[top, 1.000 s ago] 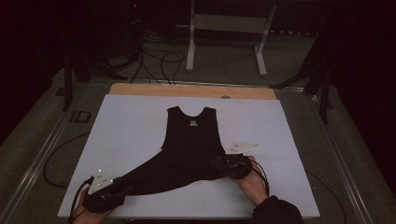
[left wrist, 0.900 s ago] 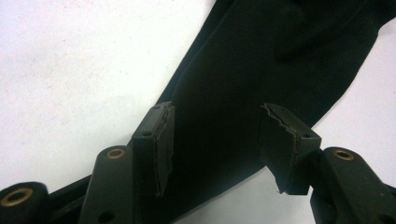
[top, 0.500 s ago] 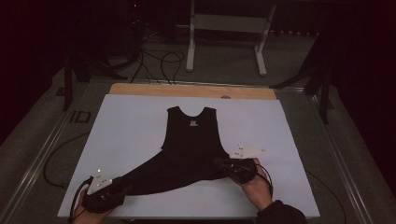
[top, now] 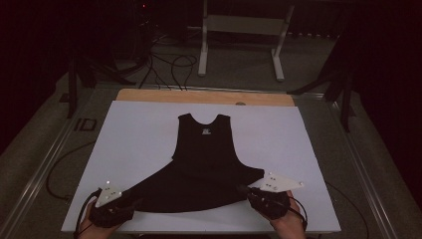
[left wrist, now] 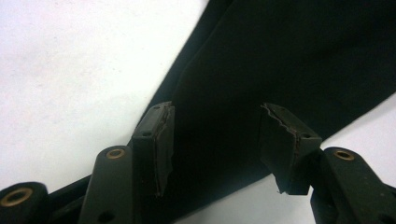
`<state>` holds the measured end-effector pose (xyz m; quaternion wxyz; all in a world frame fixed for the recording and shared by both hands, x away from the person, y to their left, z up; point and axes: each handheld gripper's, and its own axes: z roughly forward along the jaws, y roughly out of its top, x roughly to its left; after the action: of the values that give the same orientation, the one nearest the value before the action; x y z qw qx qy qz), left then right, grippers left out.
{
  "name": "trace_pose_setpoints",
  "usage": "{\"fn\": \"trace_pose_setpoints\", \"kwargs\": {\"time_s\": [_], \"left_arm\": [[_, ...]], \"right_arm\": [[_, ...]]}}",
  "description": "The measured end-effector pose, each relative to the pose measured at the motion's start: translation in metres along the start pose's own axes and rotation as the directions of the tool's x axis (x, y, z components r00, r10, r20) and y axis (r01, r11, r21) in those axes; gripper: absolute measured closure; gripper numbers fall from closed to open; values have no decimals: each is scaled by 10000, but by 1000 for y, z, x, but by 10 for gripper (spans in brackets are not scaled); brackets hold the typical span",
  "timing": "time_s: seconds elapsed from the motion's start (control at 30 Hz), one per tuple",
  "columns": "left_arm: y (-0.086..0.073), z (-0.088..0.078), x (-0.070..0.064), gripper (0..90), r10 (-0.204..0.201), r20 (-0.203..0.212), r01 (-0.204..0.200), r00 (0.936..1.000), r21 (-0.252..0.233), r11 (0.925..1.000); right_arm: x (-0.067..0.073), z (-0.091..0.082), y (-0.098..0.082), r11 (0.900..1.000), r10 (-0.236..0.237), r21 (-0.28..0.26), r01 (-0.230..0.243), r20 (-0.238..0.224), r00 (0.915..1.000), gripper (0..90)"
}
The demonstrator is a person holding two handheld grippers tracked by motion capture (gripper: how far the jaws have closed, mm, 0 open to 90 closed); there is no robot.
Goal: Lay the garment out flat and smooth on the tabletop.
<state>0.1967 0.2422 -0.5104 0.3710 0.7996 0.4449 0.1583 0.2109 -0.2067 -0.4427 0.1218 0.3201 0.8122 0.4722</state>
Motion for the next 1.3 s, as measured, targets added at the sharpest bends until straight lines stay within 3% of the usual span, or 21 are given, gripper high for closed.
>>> {"fn": "trace_pose_setpoints", "kwargs": {"time_s": [0.47,0.9,1.13,1.3], "left_arm": [[0,-1,0,455,-50,-6,50,10000,-25,10000],[-1,0,-1,454,-12,-66,13,10000,43,10000],[-1,0,-1,454,-23,-97,23,10000,37,10000],[0,0,-1,451,-15,-75,15,10000,31,10000]], "right_arm": [[5,-33,-29,9981,623,9,-623,153,9979,878],[10,-67,-60,9967,669,402,-705,854,9941,878],[11,-82,-77,9945,519,891,-555,424,9978,868],[3,-80,-76,9935,851,730,-875,362,9957,438]]}}
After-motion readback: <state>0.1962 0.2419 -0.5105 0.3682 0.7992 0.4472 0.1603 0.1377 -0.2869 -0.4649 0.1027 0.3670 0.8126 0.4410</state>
